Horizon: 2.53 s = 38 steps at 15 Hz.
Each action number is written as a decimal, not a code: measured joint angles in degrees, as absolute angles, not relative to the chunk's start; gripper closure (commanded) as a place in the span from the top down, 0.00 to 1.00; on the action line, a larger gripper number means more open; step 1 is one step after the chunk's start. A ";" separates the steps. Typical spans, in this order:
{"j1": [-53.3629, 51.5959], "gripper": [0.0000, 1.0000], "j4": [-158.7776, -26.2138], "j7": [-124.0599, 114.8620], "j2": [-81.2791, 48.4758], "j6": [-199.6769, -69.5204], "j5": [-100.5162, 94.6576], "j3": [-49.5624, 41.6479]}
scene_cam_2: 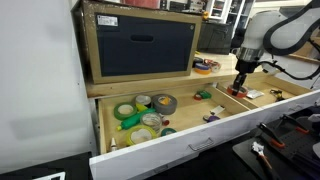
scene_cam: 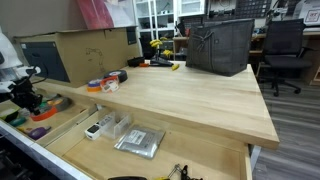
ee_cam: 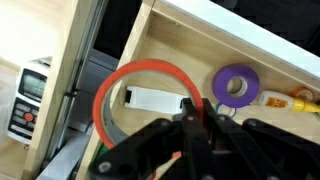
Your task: Remove the orange tape from the drawer
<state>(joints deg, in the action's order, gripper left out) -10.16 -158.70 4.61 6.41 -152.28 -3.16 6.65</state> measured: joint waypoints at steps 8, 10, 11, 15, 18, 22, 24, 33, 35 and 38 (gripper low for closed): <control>-7.73 0.03 -152.19 5.20 10.01 -147.13 -0.22 3.29; -7.08 0.03 -149.74 5.20 9.93 -145.76 0.48 2.86; -6.91 0.03 -148.63 5.27 9.86 -144.64 0.54 2.75; -6.19 0.03 -145.62 9.98 9.81 -140.27 -0.77 2.51; -5.20 0.03 -143.99 16.22 9.74 -137.24 -3.42 1.24; -3.15 0.03 -141.52 23.57 8.97 -135.83 -4.57 -1.83; -1.99 0.03 -139.85 26.67 8.00 -135.82 -2.98 -4.05; 3.33 0.03 -128.94 35.05 -2.74 -133.02 8.70 -8.17; 3.97 0.03 -125.83 34.93 -4.90 -131.69 10.63 -7.88; 4.88 0.03 -122.22 33.74 -6.81 -129.95 12.32 -7.41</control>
<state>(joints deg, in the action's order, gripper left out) 4.88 -122.22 33.74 -6.81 -129.95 12.32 -7.41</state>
